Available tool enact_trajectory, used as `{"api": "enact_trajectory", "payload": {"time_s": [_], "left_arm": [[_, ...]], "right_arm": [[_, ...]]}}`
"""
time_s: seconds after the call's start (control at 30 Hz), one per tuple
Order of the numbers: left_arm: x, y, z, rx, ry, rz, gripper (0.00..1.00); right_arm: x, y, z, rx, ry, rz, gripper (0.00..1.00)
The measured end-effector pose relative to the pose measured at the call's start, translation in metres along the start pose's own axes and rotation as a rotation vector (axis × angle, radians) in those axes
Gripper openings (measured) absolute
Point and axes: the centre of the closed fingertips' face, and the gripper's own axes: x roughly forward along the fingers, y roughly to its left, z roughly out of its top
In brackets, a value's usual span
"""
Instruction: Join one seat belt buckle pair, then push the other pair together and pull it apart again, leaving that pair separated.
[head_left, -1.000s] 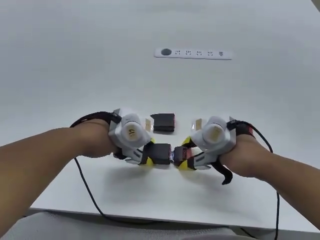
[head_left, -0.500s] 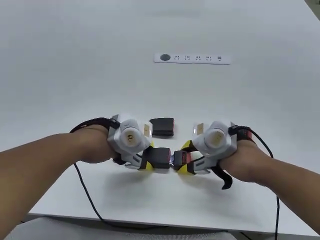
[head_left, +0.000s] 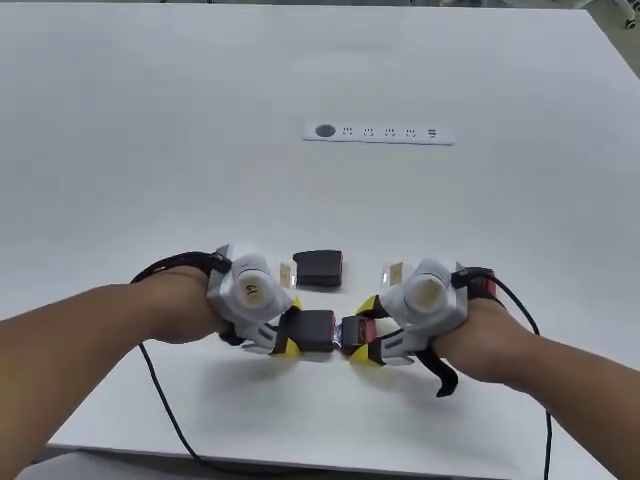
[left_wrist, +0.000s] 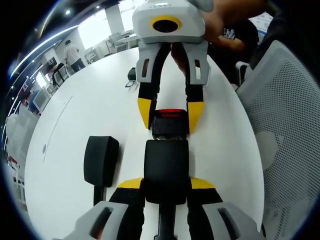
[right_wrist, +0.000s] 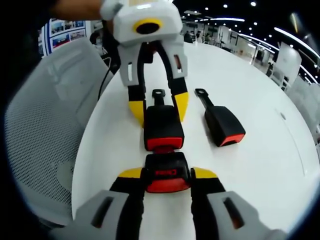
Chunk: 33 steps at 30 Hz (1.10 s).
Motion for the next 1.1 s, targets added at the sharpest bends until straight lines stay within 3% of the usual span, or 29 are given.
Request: {"api": "enact_trajectory", "payload": {"time_s": [0.3, 0.37, 0.47, 0.57, 0.67, 0.8, 0.97, 1.1], "left_arm": [[0.000, 0.000, 0.000, -0.008, 0.024, 0.003, 0.34], [0.000, 0.000, -0.003, -0.065, 0.054, 0.009, 0.34], [0.000, 0.001, -0.002, -0.048, 0.073, 0.019, 0.34], [-0.006, 0.002, -0.009, 0.021, 0.141, 0.031, 0.34], [-0.011, 0.002, -0.014, -0.022, 0.152, 0.028, 0.33], [-0.024, 0.006, -0.003, -0.083, 0.095, 0.043, 0.35], [-0.037, 0.015, 0.003, -0.096, 0.075, 0.053, 0.36], [-0.042, 0.036, 0.013, -0.120, 0.032, 0.102, 0.38]], "right_arm": [[0.000, 0.001, 0.000, 0.042, -0.002, 0.005, 0.38], [0.000, 0.001, 0.001, 0.051, 0.006, 0.011, 0.38], [0.000, 0.004, 0.001, 0.043, 0.023, 0.008, 0.39], [-0.003, 0.006, 0.001, 0.027, 0.025, 0.007, 0.39], [-0.011, 0.008, 0.004, 0.022, 0.019, 0.011, 0.39], [-0.023, 0.004, 0.007, 0.003, -0.006, -0.006, 0.39], [-0.043, -0.003, 0.002, 0.015, -0.031, -0.019, 0.38], [-0.056, -0.016, -0.011, 0.016, -0.029, -0.049, 0.37]]}}
